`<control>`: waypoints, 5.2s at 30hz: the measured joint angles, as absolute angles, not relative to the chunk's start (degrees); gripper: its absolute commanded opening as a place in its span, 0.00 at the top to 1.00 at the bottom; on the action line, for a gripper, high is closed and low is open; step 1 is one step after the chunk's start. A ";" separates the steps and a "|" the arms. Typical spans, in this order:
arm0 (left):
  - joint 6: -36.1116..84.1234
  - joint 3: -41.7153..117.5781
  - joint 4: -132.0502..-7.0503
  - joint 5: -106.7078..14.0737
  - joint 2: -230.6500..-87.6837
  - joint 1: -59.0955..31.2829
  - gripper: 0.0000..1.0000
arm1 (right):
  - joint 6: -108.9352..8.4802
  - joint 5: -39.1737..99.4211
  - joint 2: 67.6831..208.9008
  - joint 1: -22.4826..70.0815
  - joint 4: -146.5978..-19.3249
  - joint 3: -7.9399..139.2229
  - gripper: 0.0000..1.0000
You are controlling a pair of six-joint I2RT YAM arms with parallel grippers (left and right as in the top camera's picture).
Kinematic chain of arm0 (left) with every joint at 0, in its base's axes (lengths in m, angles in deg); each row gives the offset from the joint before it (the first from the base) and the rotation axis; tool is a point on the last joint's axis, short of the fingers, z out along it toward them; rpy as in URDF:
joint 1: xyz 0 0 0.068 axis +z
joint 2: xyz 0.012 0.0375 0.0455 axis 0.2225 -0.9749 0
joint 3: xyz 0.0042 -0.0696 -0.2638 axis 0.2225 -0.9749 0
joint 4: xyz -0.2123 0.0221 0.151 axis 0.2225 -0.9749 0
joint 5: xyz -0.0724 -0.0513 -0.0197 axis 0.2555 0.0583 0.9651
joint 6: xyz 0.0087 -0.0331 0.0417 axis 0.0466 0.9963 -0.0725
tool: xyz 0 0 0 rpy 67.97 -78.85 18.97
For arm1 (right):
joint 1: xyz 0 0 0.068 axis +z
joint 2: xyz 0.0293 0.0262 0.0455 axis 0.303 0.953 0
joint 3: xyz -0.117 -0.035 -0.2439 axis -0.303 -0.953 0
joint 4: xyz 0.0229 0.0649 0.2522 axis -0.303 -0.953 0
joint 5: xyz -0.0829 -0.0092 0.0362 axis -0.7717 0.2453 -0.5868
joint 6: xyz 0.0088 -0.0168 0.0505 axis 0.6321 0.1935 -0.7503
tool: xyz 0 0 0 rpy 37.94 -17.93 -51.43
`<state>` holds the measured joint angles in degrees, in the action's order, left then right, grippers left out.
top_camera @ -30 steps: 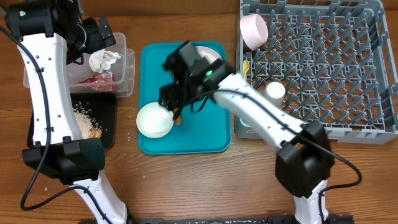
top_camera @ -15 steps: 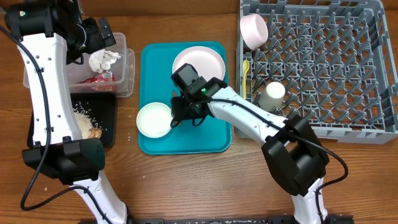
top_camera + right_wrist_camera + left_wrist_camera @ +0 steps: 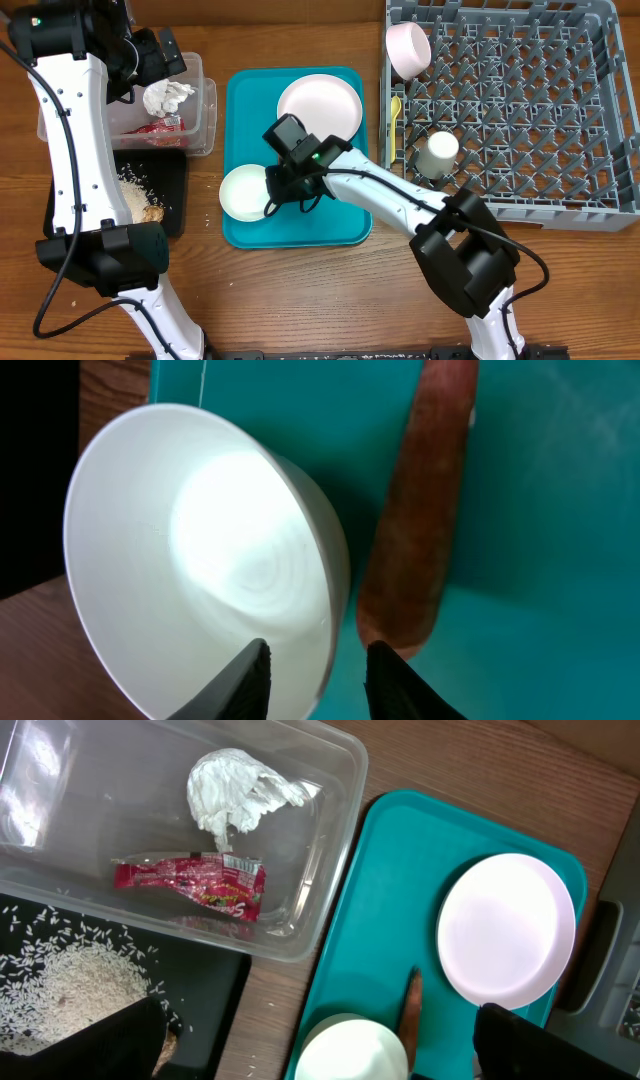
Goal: Sort waste into correct bins and load items into the dishwasher
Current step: 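Reach the right gripper to the white bowl and grasp its rim, then carry the white bowl into the dish rack and release it, then reach the right gripper to the white plate and grip its edge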
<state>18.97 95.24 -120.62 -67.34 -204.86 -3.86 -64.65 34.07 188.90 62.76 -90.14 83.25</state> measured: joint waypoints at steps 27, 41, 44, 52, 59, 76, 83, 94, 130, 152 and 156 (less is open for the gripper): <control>18.97 95.24 -120.60 -67.37 -204.86 -3.86 0.00 | -61.59 24.39 181.45 55.44 -105.24 87.90 0.96; 18.97 95.24 -120.62 -67.34 -204.86 -3.88 0.00 | -59.28 -33.97 168.92 43.77 -107.12 95.66 0.96; 18.97 95.24 -120.62 -67.34 -204.86 -3.88 0.00 | -56.15 -39.52 172.88 41.60 -105.88 95.07 0.96; 18.97 95.24 -120.64 -67.34 -204.86 -3.88 0.00 | -39.17 -50.63 181.67 40.71 -97.29 94.46 0.96; 18.97 95.24 -120.62 -67.34 -204.86 -3.86 0.00 | -30.99 -54.30 186.58 41.67 -100.09 94.44 0.96; 18.97 95.24 -120.62 -67.34 -204.86 -3.86 0.00 | -28.87 -52.20 190.69 46.24 -103.78 94.44 0.96; 18.97 95.24 -120.62 -67.34 -204.86 -3.88 0.00 | -29.14 -51.74 190.69 46.67 -104.57 94.44 0.83; 18.97 95.24 -120.62 -67.34 -204.86 -3.88 0.00 | -29.03 -49.67 190.76 53.12 -104.55 94.37 0.46; 18.97 95.24 -120.60 -67.34 -204.86 -3.88 0.00 | -35.02 27.01 189.05 53.73 -103.85 103.57 0.12; 18.97 95.24 -120.62 -67.34 -204.86 -3.86 0.00 | -72.48 14.51 188.99 48.09 -87.69 88.06 0.51; 18.97 95.24 -120.62 -67.34 -204.86 -3.86 0.00 | -79.19 13.89 189.36 48.16 -88.41 88.03 0.54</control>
<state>18.97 95.24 -120.62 -67.34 -204.86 -3.86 -79.19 13.89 189.36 48.16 -88.41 88.03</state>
